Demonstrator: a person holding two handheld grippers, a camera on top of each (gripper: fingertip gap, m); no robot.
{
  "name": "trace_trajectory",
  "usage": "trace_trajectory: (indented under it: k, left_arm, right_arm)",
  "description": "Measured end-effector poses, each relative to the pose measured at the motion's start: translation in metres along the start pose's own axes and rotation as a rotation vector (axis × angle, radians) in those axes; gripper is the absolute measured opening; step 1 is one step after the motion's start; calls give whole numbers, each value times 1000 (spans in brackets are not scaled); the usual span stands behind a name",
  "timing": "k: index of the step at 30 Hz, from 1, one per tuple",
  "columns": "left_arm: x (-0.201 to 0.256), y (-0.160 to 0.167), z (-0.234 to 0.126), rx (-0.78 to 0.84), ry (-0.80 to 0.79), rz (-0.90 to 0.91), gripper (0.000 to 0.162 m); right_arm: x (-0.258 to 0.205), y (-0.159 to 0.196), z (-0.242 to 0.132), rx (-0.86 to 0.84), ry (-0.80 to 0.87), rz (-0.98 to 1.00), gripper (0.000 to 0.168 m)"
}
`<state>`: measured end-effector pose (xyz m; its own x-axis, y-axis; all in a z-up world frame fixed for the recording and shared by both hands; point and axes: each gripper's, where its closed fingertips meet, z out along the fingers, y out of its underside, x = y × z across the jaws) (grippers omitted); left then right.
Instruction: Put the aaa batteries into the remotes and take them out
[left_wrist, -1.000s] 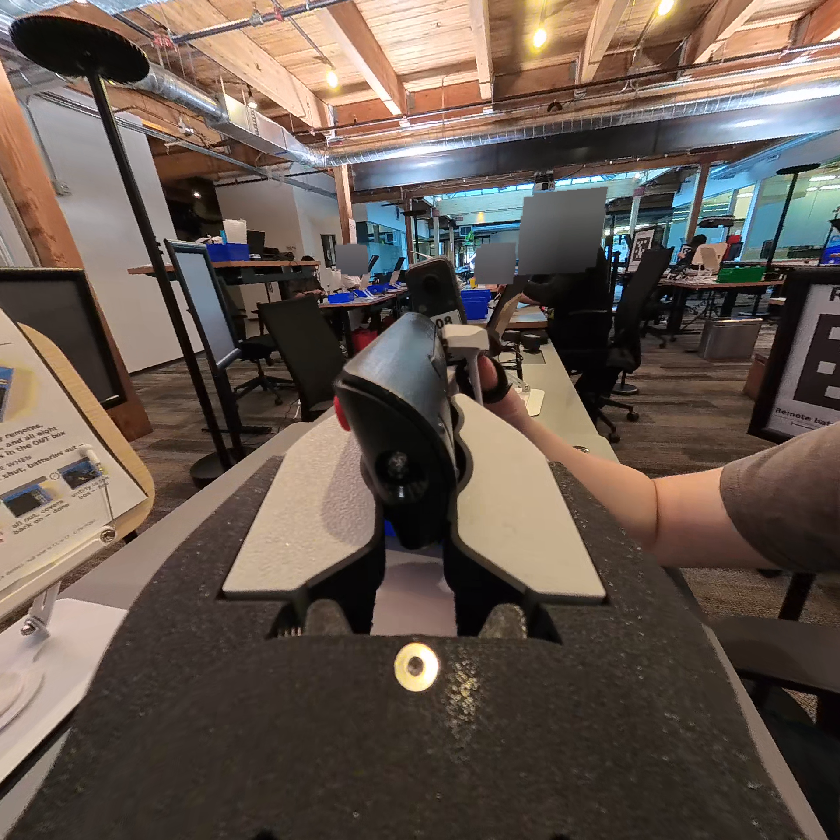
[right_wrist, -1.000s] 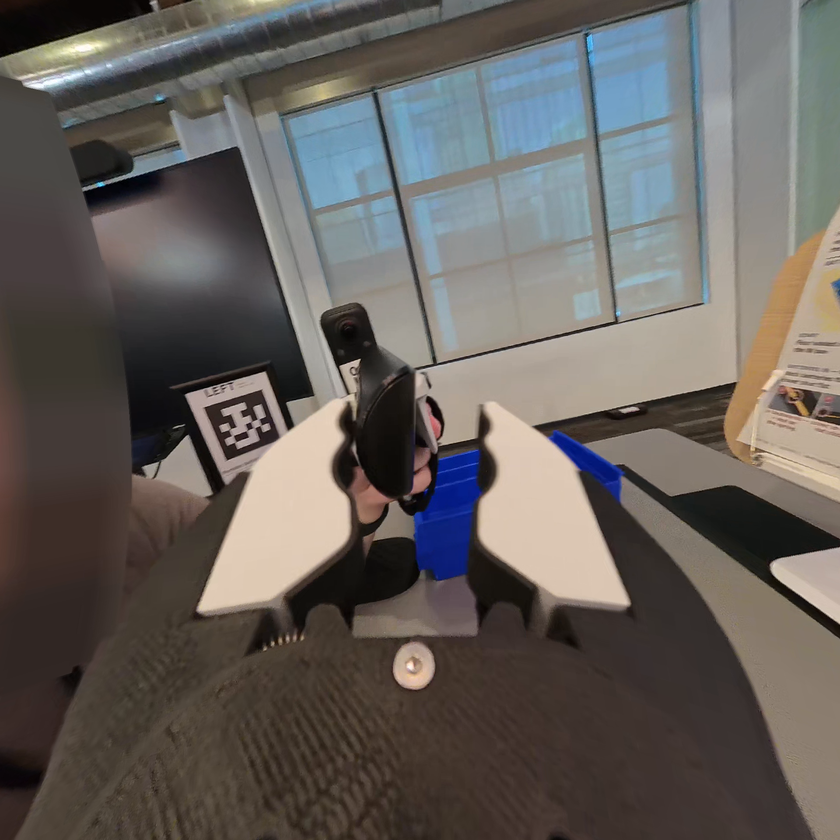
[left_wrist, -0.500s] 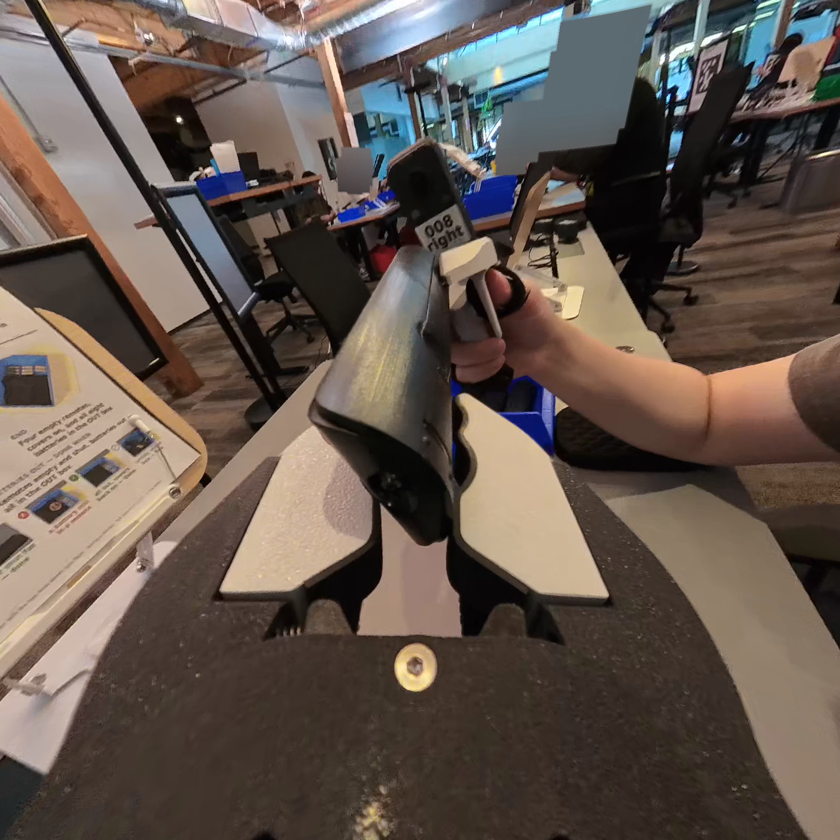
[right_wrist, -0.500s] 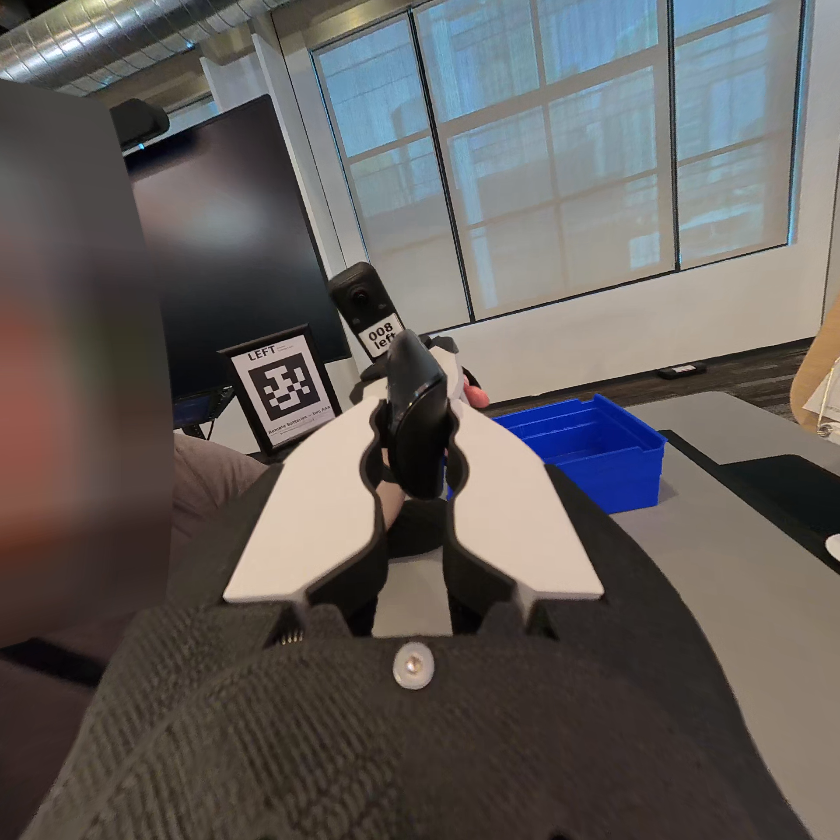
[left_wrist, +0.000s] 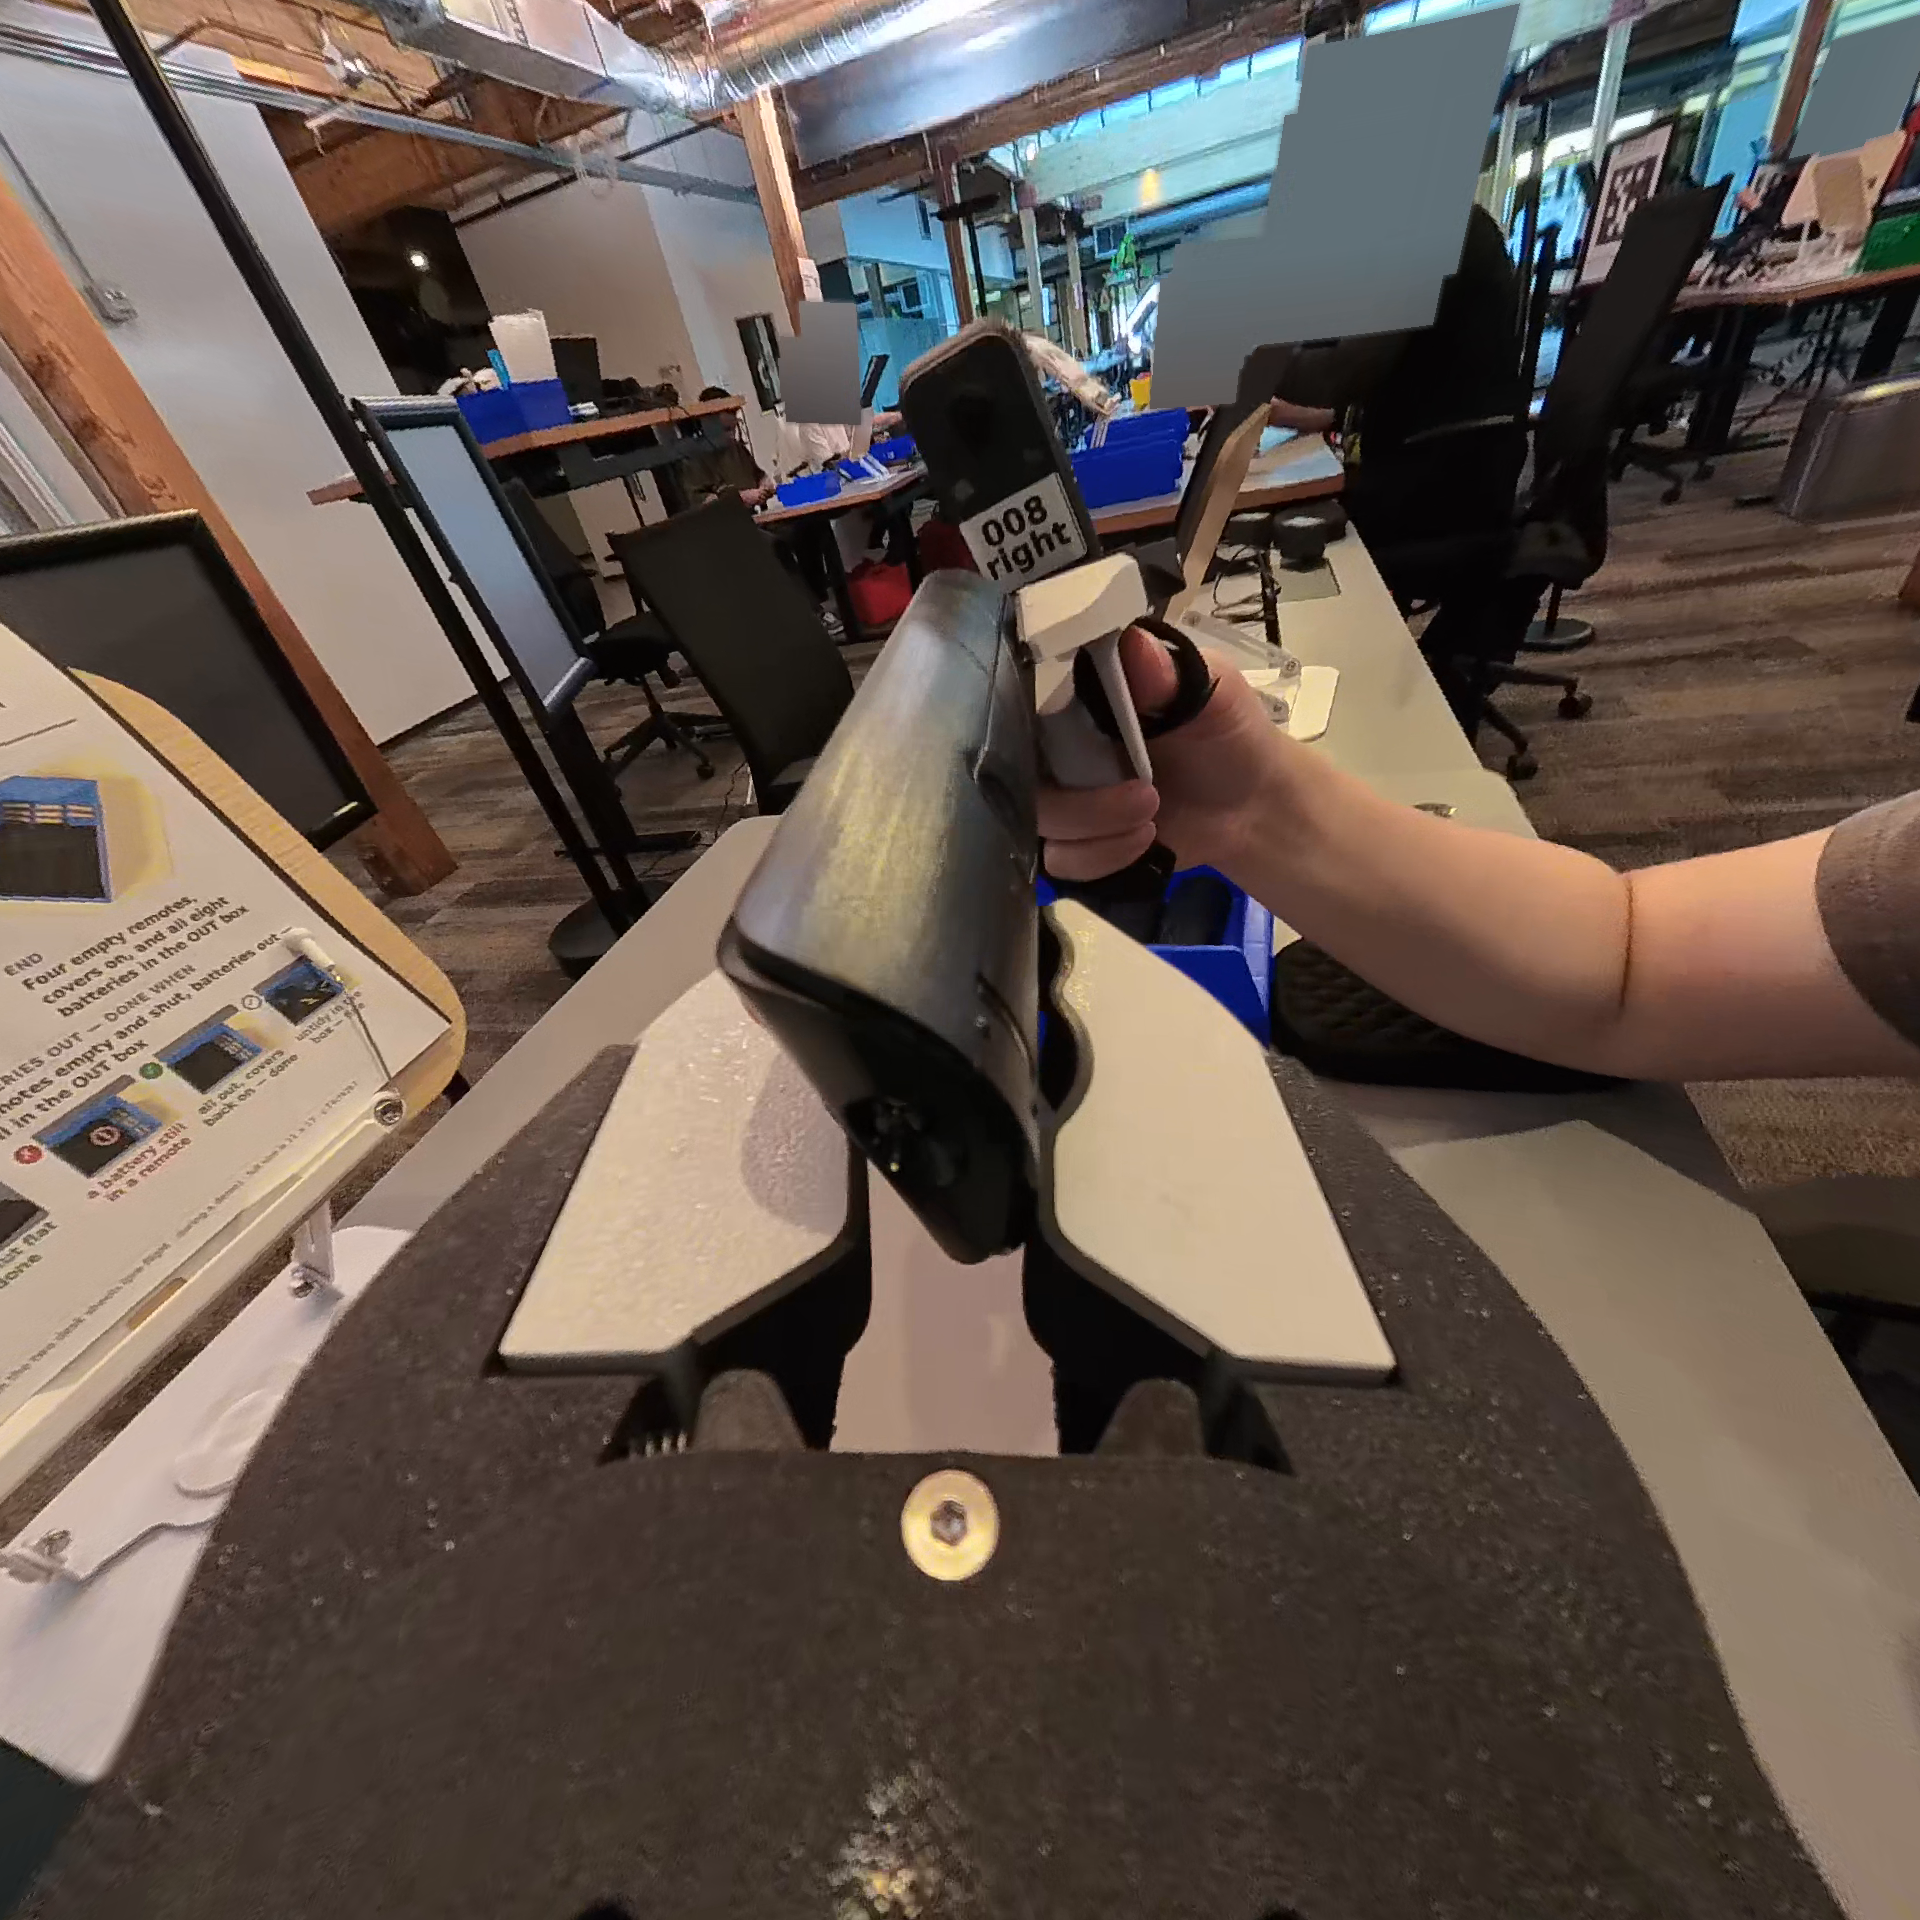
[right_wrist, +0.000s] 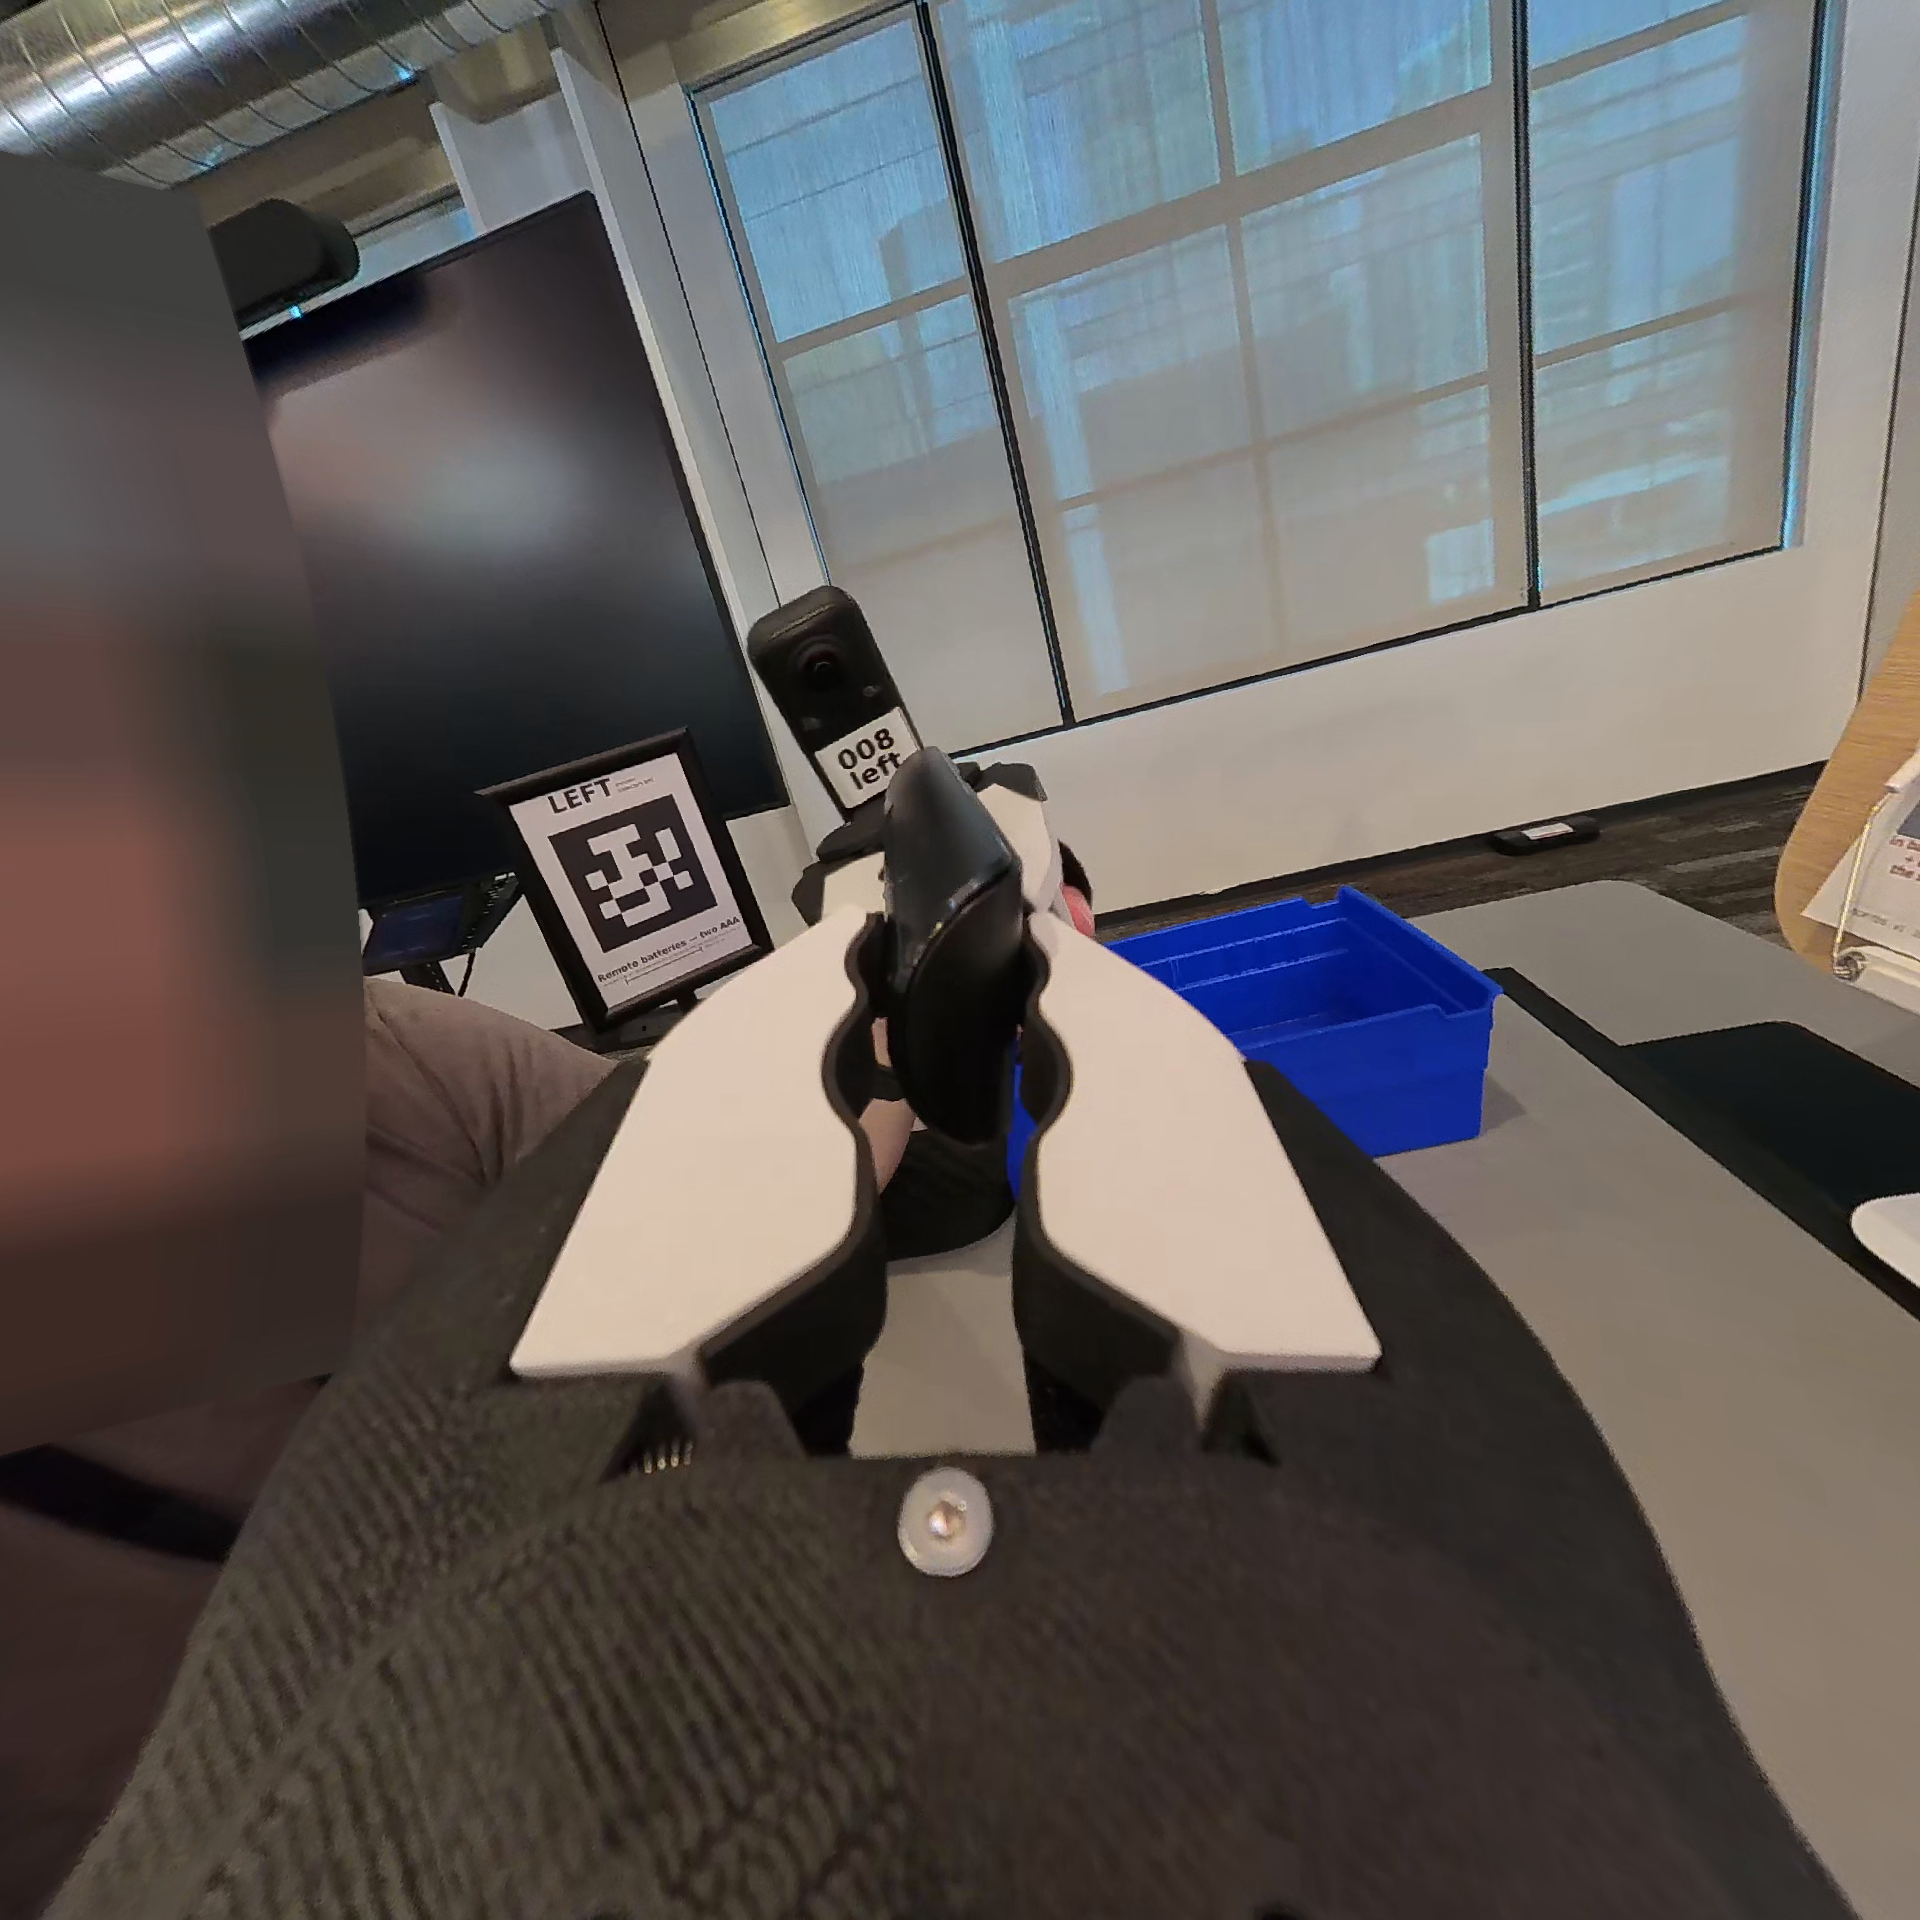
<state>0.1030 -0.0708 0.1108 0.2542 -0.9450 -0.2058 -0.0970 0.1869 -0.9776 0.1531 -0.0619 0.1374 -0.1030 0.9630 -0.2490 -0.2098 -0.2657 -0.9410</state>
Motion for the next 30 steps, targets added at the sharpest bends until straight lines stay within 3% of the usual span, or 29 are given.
trace_trajectory:
  k: [3, 12, 17, 21, 25, 30]
  left_arm:
    - [-3, 5, -1, -50, -37, 49, 28]
    - [-6, 5, 9, 2, -64, -36, 25]
    - [-13, 4, 10, 40, -90, -84, 25]
    - [-21, 4, 9, 57, -172, -61, 25]
    - [-21, 6, 15, 57, -249, -1, 25]
    - [-12, 12, 27, 49, -294, 79, 25]
  right_arm:
    - [-1, 1, 0, -5, -4, -2, 24]
    - [11, -7, -5, 46, 70, -2, 29]
    - [39, -7, -9, 40, 310, -48, 80]
    - [54, -10, -13, -10, 589, -241, 120]
    - [46, -16, -5, -23, 732, -438, 136]
    - [45, -4, 9, -44, 751, -444, 137]
